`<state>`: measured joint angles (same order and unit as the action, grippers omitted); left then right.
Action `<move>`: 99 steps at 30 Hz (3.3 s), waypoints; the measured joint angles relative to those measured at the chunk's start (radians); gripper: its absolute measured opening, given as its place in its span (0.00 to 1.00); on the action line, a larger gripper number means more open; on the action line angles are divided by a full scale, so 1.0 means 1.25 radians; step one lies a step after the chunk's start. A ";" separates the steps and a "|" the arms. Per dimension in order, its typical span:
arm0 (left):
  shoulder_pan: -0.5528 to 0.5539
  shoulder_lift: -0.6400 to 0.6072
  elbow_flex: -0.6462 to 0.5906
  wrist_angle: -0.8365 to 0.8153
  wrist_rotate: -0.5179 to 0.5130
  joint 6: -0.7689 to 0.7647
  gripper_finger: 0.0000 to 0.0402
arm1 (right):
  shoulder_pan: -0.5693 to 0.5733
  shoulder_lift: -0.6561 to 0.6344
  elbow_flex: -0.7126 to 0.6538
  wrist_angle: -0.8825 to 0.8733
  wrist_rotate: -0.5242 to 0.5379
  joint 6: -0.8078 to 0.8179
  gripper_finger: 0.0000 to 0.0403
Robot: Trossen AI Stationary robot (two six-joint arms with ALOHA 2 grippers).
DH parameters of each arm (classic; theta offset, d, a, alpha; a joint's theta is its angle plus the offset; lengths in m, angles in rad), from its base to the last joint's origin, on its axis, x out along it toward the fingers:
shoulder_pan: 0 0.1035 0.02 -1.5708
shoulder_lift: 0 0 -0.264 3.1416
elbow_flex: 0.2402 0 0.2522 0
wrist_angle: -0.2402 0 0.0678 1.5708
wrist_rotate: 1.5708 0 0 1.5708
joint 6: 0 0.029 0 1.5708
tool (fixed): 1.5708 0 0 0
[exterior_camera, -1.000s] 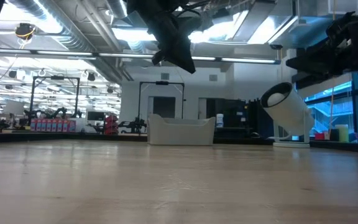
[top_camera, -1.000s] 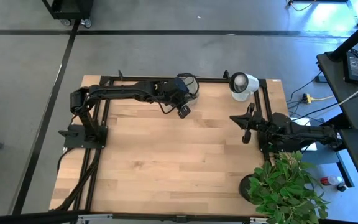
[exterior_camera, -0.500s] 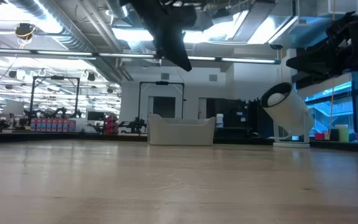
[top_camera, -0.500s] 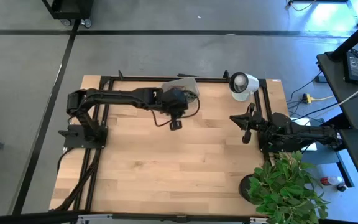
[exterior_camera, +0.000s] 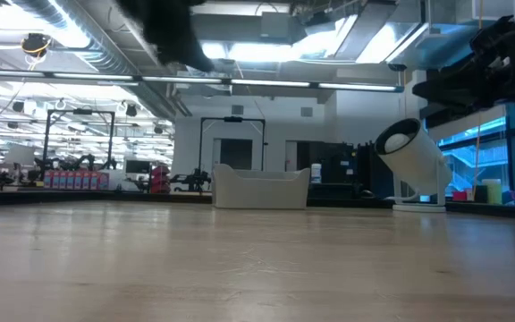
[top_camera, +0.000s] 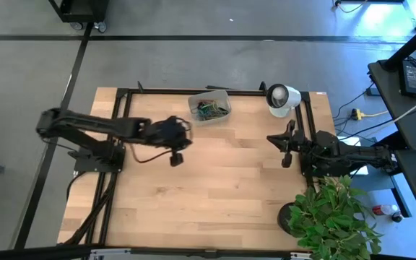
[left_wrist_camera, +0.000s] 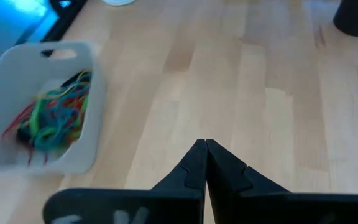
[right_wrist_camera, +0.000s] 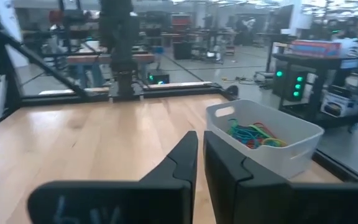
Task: Pick and place rubber bands into bin
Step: Return to Home Position
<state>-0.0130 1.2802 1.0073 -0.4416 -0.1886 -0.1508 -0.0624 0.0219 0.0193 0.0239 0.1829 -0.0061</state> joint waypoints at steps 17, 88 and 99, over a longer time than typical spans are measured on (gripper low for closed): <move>-0.165 -0.363 -0.233 0.000 -0.175 -0.144 0.01 | 0.000 0.000 0.000 -0.020 -0.129 -0.042 0.08; -0.034 -1.011 -0.799 0.363 0.124 0.102 0.01 | 0.000 0.000 0.000 -0.023 -0.148 -0.020 0.08; -0.034 -1.011 -0.799 0.363 0.124 0.102 0.00 | 0.000 0.000 0.000 -0.023 -0.148 -0.020 0.08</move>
<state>-0.0559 0.0166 0.0083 0.0116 -0.0330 -0.0231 -0.0620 0.0222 0.0193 -0.0051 -0.0021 -0.0311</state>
